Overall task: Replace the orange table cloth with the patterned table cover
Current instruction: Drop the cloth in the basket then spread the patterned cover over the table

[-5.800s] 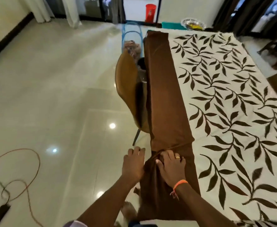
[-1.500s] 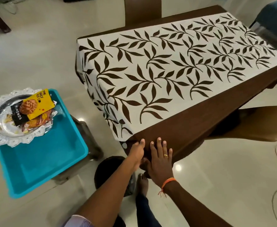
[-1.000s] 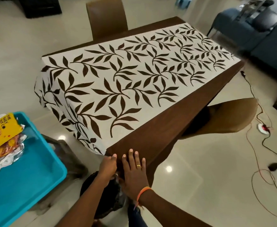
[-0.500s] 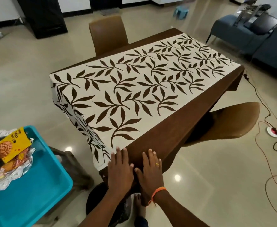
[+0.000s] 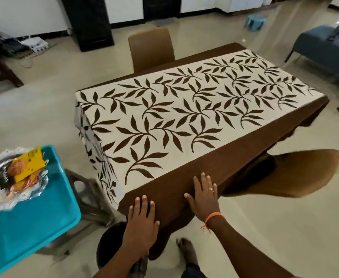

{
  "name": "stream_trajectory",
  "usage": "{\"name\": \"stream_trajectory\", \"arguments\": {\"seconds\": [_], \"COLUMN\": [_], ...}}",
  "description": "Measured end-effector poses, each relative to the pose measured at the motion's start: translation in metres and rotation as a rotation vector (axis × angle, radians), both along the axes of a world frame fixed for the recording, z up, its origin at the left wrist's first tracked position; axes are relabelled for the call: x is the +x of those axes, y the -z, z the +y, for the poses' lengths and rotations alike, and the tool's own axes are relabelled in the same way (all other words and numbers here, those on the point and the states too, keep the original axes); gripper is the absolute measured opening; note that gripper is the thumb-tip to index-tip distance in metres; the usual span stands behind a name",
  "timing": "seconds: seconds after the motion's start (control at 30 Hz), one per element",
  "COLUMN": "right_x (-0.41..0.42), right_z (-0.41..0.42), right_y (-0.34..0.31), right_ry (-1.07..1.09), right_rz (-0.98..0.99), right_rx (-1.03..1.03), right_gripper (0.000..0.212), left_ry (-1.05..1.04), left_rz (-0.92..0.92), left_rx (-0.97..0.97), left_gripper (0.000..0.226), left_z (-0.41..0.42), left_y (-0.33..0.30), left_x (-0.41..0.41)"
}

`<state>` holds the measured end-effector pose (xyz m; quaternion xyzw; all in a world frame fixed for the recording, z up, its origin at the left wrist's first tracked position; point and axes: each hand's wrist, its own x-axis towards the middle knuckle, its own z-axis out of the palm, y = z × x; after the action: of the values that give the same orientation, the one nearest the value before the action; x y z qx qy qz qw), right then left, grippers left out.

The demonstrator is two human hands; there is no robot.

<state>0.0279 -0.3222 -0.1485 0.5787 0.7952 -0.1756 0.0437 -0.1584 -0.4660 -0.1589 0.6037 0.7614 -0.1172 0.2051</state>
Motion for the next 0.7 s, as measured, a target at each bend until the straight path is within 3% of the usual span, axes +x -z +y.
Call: {"name": "stream_trajectory", "arguments": {"seconds": [0.23, 0.4, 0.7], "right_x": [0.057, 0.084, 0.119], "right_z": [0.053, 0.047, 0.063], "right_y": [0.009, 0.018, 0.002], "right_ry": [-0.323, -0.426, -0.629], "right_rz": [-0.117, -0.142, -0.237], "right_rx": [-0.065, -0.043, -0.003], "right_gripper": [0.095, 0.088, 0.094], "left_ry": [-0.237, -0.328, -0.429], "left_rz": [0.020, -0.089, -0.001], "left_rx": [-0.020, -0.051, -0.176], "left_gripper": [0.062, 0.061, 0.064], "left_z": [0.001, 0.000, 0.003], "left_y": [-0.002, -0.021, -0.031], "left_x": [0.045, 0.069, 0.108]}}
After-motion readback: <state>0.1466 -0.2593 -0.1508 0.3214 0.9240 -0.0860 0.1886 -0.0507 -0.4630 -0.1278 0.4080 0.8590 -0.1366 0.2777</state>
